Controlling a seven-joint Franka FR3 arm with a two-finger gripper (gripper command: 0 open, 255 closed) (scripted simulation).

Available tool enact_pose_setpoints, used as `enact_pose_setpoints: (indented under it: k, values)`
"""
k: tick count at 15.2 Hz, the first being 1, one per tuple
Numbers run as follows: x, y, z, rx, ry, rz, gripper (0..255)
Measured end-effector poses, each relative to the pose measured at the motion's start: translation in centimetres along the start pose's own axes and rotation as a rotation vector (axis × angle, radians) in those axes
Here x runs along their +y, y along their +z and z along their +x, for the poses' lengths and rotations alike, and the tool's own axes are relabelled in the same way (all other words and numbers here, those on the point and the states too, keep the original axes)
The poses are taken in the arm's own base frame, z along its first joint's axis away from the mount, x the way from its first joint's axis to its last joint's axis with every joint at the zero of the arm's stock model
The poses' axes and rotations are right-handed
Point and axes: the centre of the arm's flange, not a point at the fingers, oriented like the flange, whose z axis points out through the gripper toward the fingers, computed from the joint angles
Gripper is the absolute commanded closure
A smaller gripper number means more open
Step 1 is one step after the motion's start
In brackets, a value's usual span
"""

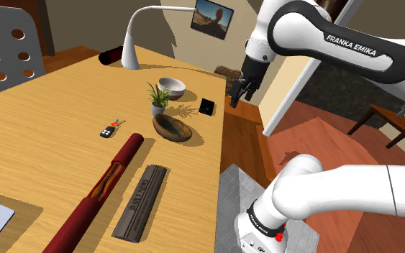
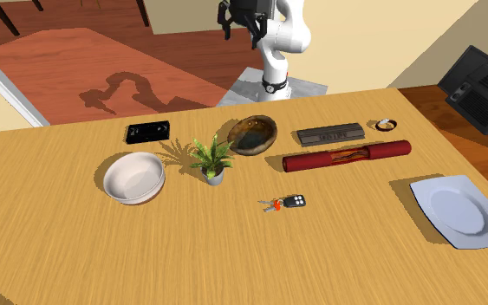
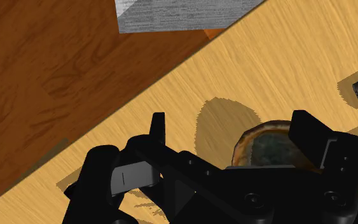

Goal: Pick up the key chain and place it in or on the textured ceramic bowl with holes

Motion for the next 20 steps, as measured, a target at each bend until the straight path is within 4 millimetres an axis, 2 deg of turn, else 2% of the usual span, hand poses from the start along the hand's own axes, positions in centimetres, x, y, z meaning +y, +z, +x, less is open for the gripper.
enact_pose_setpoints:
  k: [3, 20]
  values:
    - [-1.1, 0.6, 1.1, 0.001, -0.002, 0.003, 0]
    - [-15.4, 9.1, 14.5, 0.025, -0.030, 0.052, 0]
